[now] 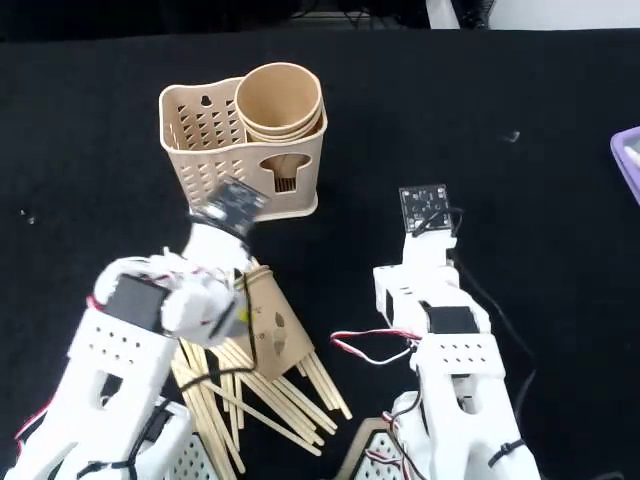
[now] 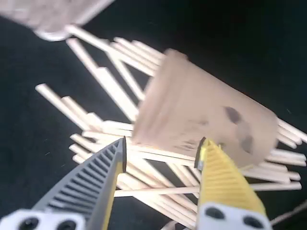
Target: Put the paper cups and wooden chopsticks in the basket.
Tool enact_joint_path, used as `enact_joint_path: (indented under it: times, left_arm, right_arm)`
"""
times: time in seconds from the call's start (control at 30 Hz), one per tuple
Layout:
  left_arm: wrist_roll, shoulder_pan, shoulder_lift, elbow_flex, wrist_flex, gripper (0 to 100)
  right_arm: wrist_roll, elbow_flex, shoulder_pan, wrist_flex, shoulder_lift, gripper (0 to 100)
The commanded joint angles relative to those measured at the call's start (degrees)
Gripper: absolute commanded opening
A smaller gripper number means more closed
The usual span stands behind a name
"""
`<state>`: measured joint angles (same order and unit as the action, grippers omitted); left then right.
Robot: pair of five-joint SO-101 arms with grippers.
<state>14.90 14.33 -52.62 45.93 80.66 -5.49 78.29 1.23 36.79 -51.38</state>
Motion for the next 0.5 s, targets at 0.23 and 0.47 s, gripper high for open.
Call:
enact_joint_path:
  times: [0.23,0.47]
  left_arm:
    - [3.8,1.5,-1.0,7.9,-10.5,26]
    - [4.9,1.3,-1.0,9.8,-11.3,27]
  right_arm:
    - [0.0,-0.1,-0.7,-1.4,-1.6,18.4]
    - [0.0,-0.1,-0.7,-1.4,-1.6,18.4]
